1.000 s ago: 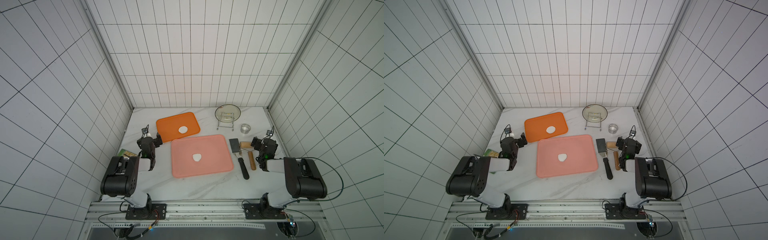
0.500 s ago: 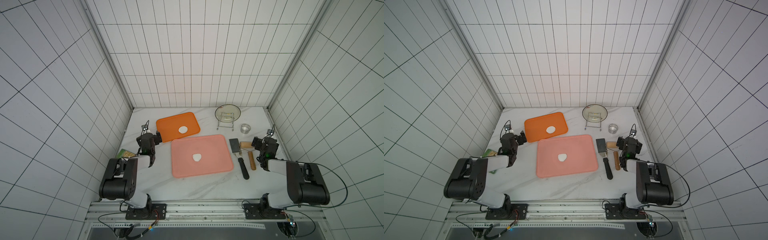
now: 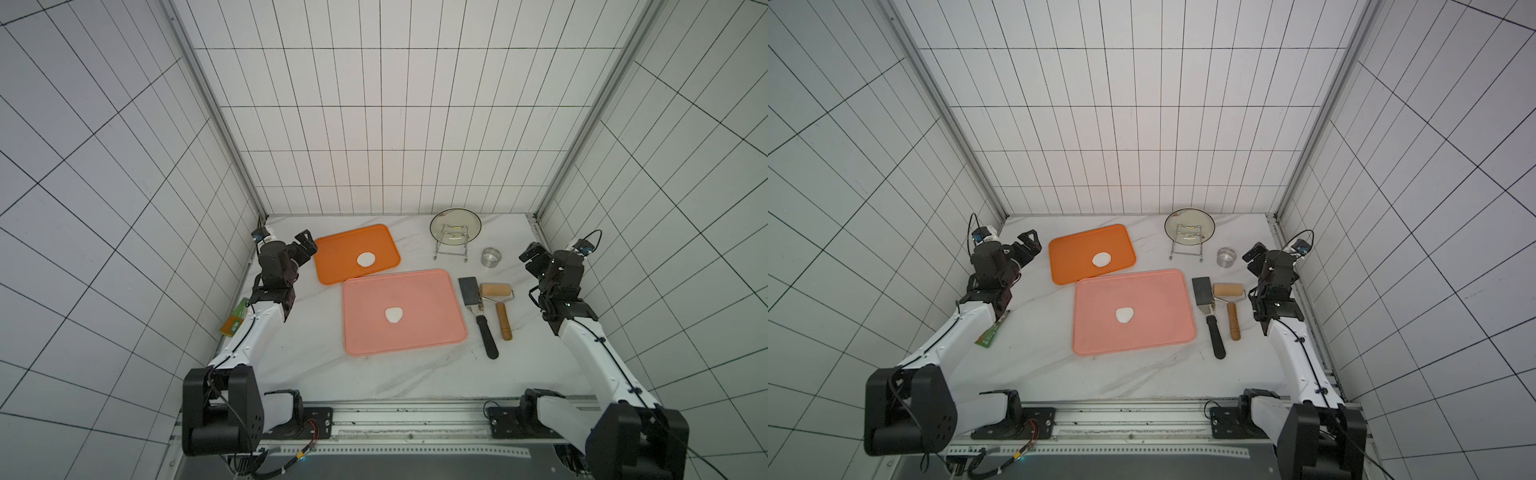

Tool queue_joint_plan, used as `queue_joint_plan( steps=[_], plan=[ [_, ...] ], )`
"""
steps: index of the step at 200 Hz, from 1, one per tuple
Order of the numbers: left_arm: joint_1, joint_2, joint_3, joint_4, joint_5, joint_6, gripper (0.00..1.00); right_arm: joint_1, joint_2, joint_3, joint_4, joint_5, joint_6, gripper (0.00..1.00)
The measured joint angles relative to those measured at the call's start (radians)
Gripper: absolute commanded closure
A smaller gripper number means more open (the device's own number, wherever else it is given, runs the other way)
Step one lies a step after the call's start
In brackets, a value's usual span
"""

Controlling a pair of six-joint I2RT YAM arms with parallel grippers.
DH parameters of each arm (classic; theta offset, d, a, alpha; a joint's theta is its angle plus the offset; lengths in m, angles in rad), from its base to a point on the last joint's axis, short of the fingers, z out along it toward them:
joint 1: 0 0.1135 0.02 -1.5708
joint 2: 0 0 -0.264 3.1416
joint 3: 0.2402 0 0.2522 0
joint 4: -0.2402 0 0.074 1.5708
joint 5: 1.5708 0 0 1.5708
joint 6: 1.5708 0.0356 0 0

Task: Roll out the dumpling wrappers from the dough
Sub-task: Pick up the rolling pin from the center of the board.

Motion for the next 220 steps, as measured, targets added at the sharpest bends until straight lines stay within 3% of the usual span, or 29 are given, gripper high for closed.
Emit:
queue_joint_plan(
  steps=[32, 70, 93, 148, 220],
  plan=[
    [-0.040, 0.002, 0.029, -0.109, 0.185, -0.080, 0.03, -0.002, -0.011, 0.027, -0.201, -0.132, 0.092, 0.12],
    [-0.201, -0.039, 0.006, -0.218, 0.233, -0.091, 0.13, 0.000, -0.007, 0.069, -0.497, -0.186, 0.058, 0.14],
    [-0.286, -0.066, -0.026, -0.258, 0.245, -0.100, 0.18, 0.004, 0.007, 0.062, -0.621, -0.200, 0.006, 0.22],
    [-0.484, -0.081, -0.050, -0.392, 0.203, -0.105, 0.25, 0.019, 0.030, -0.053, -0.697, -0.235, -0.058, 0.30],
    [-0.559, -0.082, -0.060, -0.420, 0.163, -0.124, 0.25, 0.092, 0.184, -0.055, -0.653, -0.246, -0.091, 0.41]
  ],
)
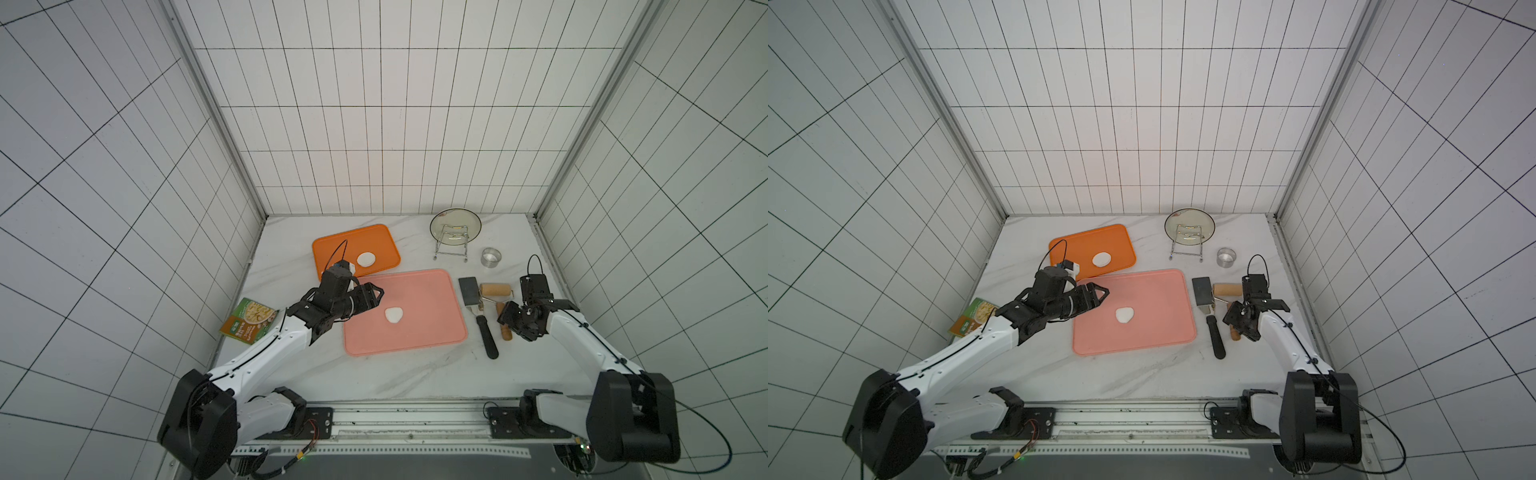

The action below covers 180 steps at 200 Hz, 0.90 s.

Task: Roll out the dumpling wrappers from the dough
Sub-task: Pick up the rolling pin from the center of the board.

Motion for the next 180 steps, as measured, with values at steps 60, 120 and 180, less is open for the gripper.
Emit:
queue_joint_plan(
  steps=[60, 120, 180],
  plan=[
    [-0.020, 0.020, 0.000, 0.000, -0.002, -0.005, 0.25, 0.078, 0.117, 0.002, 0.032, 0.064, -0.004, 0.43],
    [-0.020, 0.037, 0.000, 0.000, -0.002, -0.005, 0.25, 0.090, 0.202, 0.034, 0.084, 0.111, -0.003, 0.48],
    [-0.021, 0.046, 0.000, 0.000, -0.001, -0.004, 0.25, 0.098, 0.249, 0.066, 0.130, 0.128, -0.006, 0.69]
  ],
)
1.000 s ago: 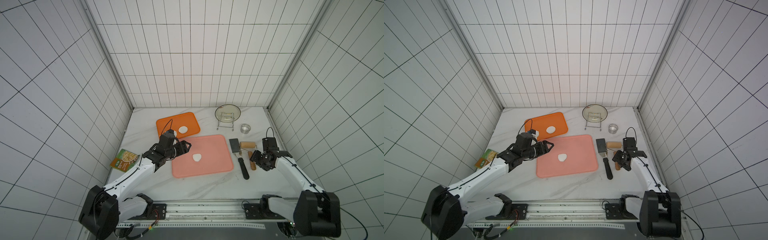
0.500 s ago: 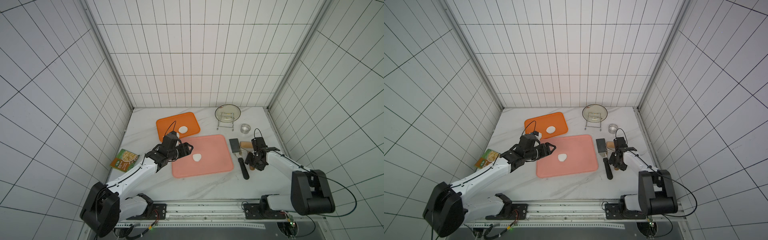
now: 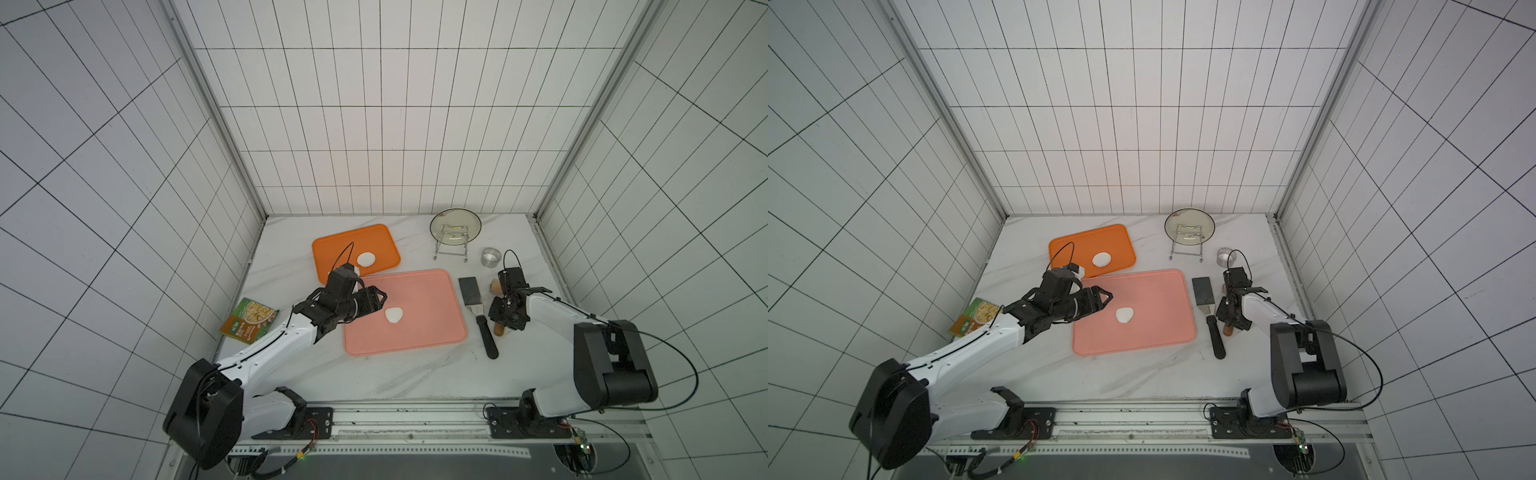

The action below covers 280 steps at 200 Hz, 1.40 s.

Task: Roll out the dumpling wrappers from the dough
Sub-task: Pick up the rolling pin from the center of the board.

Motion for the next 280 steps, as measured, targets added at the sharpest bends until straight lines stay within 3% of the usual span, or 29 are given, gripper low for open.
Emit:
queue_joint_plan(
  steps=[44, 124, 200, 280],
  plan=[
    [0.000, -0.001, 0.000, 0.000, 0.000, 0.000, 0.25, 0.024, -0.063, -0.004, -0.029, -0.004, -0.001, 0.76],
    [0.000, -0.026, 0.052, -0.024, 0.001, 0.004, 0.27, 0.054, -0.413, -0.004, -0.121, -0.057, -0.051, 0.80],
    [-0.005, -0.037, 0.172, -0.028, 0.077, 0.010, 0.28, 0.291, -0.530, -0.004, -0.084, -0.237, -0.172, 0.83],
    [-0.156, 0.064, 0.229, 0.033, 0.132, -0.008, 0.31, 0.525, -0.522, 0.014, 0.003, -0.207, -0.241, 0.85]
  ],
)
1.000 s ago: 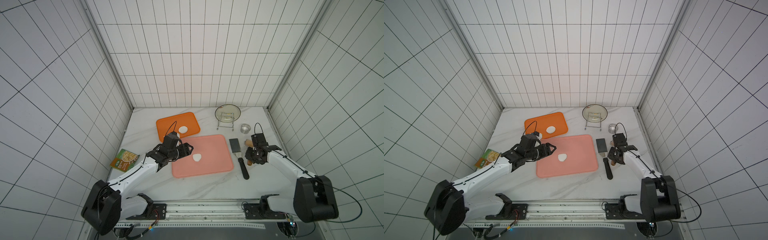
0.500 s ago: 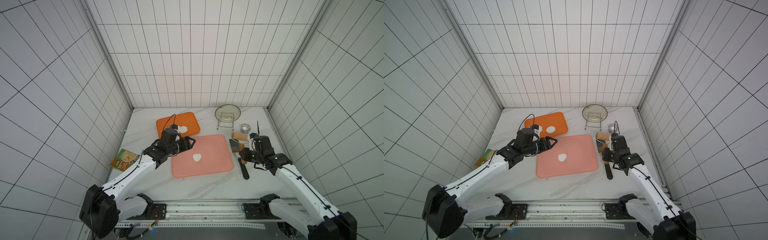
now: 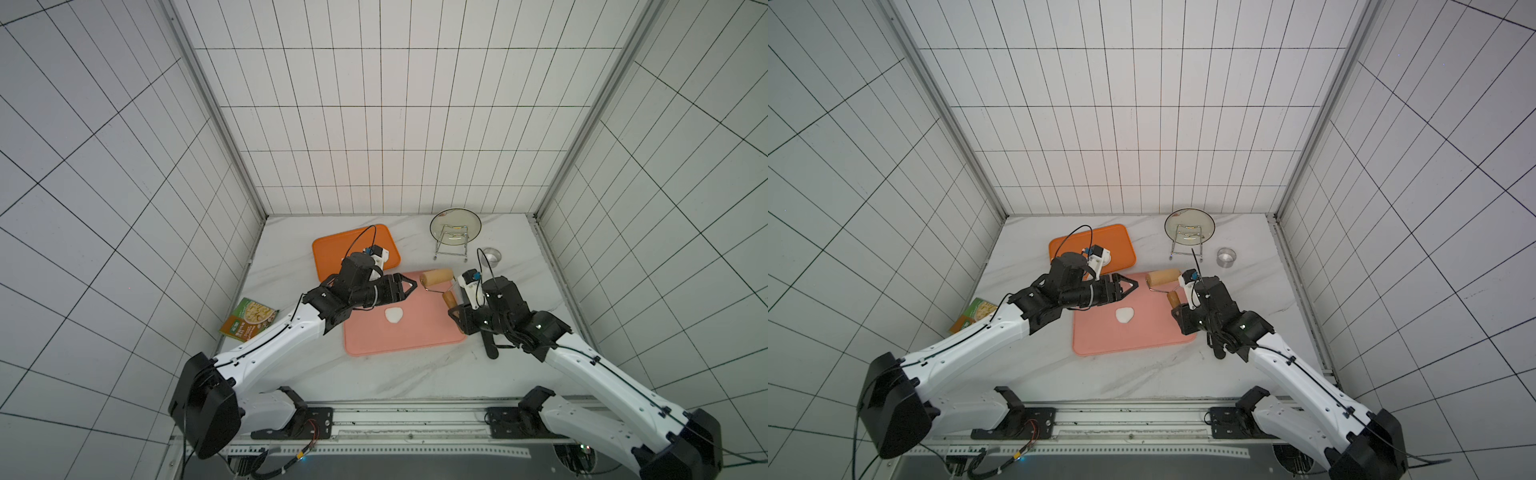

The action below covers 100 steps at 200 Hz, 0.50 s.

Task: Roll out the dumpling wrappers from the dough
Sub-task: Pick up the rolling pin from the center of the board.

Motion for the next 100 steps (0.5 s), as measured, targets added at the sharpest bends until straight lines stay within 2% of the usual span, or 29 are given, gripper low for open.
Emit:
queue_joint_plan(
  steps=[49, 100],
  plan=[
    [-0.038, 0.064, 0.035, 0.030, 0.013, -0.017, 0.36, 0.068, 0.013, 0.022, 0.045, 0.058, -0.011, 0.84],
    [-0.043, 0.106, 0.066, 0.075, 0.022, -0.035, 0.50, 0.141, 0.020, 0.026, 0.084, 0.109, -0.021, 0.84]
  ],
)
